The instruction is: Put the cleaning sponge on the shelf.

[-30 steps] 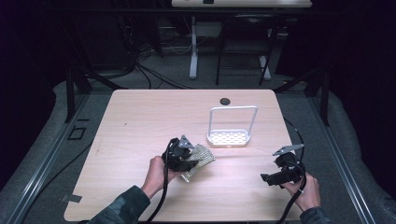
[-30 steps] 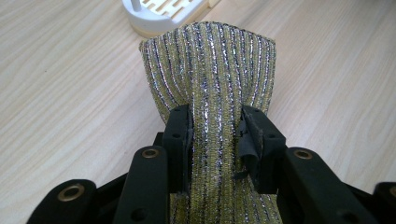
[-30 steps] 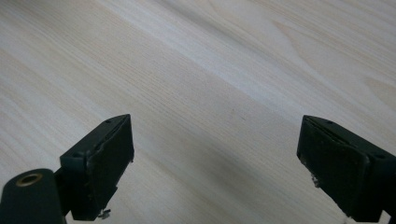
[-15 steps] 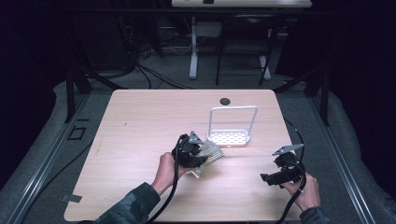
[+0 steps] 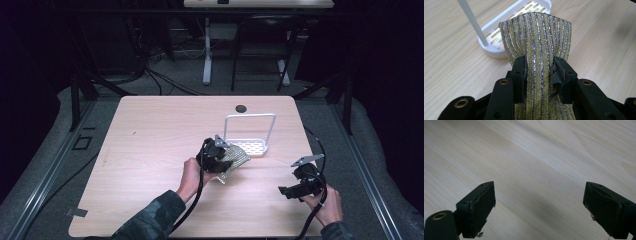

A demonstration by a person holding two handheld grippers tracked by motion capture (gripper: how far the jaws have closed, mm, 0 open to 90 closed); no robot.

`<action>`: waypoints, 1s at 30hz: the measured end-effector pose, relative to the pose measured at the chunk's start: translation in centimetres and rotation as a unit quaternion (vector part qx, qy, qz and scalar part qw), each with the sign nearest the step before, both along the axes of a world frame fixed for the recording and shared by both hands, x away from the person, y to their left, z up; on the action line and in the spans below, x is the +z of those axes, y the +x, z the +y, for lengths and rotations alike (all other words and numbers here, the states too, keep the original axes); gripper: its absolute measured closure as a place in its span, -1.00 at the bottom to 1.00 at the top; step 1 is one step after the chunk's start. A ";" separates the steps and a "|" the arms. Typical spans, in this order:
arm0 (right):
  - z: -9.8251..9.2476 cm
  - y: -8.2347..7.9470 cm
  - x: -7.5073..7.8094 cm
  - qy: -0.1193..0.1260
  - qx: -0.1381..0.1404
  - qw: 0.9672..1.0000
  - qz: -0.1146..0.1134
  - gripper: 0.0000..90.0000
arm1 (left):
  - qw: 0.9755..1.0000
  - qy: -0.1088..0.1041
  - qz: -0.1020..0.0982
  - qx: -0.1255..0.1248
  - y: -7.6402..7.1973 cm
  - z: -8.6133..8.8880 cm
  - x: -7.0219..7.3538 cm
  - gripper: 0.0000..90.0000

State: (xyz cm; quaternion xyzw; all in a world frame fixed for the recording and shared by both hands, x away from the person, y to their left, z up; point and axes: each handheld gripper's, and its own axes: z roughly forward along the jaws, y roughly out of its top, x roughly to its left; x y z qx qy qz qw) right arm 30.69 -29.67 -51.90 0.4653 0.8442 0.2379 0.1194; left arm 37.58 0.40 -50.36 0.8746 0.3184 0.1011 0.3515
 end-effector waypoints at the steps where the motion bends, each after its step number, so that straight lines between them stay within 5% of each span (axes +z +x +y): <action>1: 0.0 0.0 0.0 -0.002 0.000 1.000 0.000 -0.77 | 1.000 0.002 -0.003 0.003 0.1 -0.2 -0.1 0.44; 30: 0.2 -0.1 -0.2 0.003 0.000 1.000 -0.004 -0.77 | 0.998 -0.006 -0.048 0.042 3.8 -5.2 -1.5 0.42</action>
